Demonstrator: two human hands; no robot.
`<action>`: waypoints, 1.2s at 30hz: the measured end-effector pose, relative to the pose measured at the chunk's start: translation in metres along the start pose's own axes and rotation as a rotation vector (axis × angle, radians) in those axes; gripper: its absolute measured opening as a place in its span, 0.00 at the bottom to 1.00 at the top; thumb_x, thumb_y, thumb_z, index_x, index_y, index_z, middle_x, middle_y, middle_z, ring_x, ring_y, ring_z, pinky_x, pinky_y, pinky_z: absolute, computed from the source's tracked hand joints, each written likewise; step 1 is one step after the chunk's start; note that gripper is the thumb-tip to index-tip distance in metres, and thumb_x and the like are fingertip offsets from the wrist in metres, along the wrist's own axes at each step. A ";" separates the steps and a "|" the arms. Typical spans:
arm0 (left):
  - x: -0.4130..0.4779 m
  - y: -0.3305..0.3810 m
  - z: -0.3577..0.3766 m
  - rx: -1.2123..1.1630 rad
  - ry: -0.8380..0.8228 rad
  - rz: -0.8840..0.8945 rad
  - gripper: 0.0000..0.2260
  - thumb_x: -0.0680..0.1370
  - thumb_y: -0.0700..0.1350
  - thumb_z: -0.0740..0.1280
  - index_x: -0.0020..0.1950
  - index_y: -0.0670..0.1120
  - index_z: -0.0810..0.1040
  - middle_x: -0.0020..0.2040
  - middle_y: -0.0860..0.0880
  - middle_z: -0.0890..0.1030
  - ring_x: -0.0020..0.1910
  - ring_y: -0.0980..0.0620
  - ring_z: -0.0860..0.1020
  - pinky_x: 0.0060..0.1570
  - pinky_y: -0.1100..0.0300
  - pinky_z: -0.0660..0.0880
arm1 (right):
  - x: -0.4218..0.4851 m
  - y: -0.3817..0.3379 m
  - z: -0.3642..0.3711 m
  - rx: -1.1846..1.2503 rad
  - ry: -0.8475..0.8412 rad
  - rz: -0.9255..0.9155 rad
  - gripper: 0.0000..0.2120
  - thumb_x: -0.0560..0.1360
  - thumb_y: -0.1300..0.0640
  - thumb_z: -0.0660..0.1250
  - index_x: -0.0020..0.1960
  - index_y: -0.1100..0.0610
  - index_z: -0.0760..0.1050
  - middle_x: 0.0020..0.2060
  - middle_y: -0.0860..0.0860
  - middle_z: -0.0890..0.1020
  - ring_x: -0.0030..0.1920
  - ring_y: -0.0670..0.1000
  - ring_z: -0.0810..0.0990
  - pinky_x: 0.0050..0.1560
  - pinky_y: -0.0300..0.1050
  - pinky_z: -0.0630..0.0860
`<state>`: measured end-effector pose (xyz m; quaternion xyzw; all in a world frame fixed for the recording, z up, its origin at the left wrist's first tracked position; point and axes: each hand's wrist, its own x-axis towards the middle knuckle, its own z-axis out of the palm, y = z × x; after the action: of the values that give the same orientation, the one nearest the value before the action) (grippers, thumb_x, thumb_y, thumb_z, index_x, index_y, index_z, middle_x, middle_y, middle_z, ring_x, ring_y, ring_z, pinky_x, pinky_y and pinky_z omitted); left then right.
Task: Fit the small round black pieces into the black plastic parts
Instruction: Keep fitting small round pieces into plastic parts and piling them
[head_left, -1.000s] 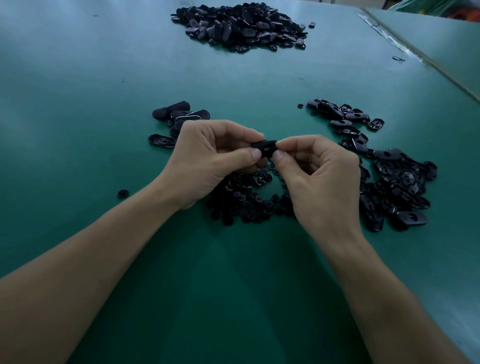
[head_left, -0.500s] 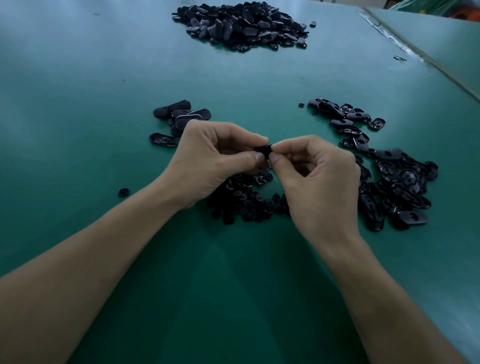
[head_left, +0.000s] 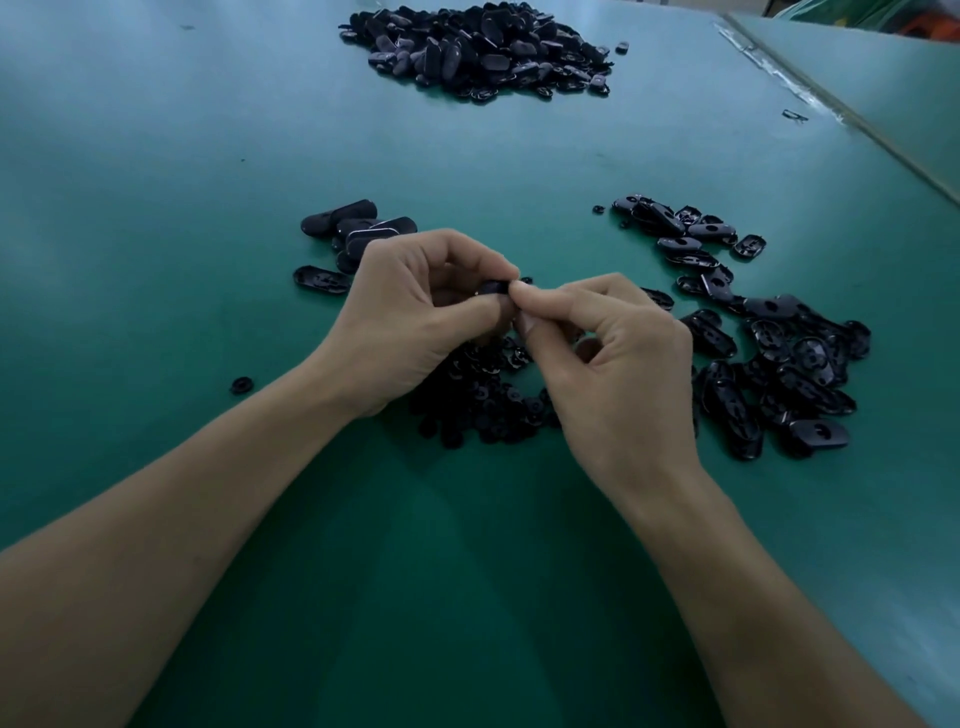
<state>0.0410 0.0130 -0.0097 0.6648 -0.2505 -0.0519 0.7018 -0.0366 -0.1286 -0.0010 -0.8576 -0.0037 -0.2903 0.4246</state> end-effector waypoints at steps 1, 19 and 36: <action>0.000 0.000 0.000 0.008 -0.007 -0.002 0.10 0.72 0.30 0.72 0.45 0.44 0.81 0.38 0.52 0.85 0.38 0.56 0.82 0.43 0.64 0.79 | 0.001 0.001 -0.001 0.004 -0.004 0.000 0.08 0.75 0.62 0.73 0.52 0.53 0.85 0.42 0.45 0.80 0.43 0.39 0.78 0.43 0.26 0.69; -0.001 0.000 -0.001 -0.001 -0.043 -0.038 0.10 0.67 0.39 0.76 0.47 0.44 0.84 0.39 0.49 0.86 0.38 0.54 0.84 0.43 0.62 0.82 | 0.014 0.010 -0.018 0.196 -0.159 0.208 0.06 0.73 0.60 0.75 0.43 0.50 0.82 0.36 0.46 0.85 0.37 0.44 0.83 0.41 0.36 0.78; -0.002 0.002 0.001 0.133 0.048 0.005 0.11 0.69 0.31 0.78 0.41 0.47 0.84 0.33 0.51 0.85 0.31 0.57 0.81 0.35 0.66 0.79 | 0.015 0.007 -0.016 0.101 -0.146 0.191 0.05 0.75 0.59 0.72 0.45 0.50 0.84 0.35 0.42 0.84 0.37 0.40 0.82 0.42 0.36 0.77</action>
<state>0.0385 0.0126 -0.0083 0.7104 -0.2382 -0.0174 0.6620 -0.0303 -0.1484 0.0084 -0.8505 0.0325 -0.1846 0.4915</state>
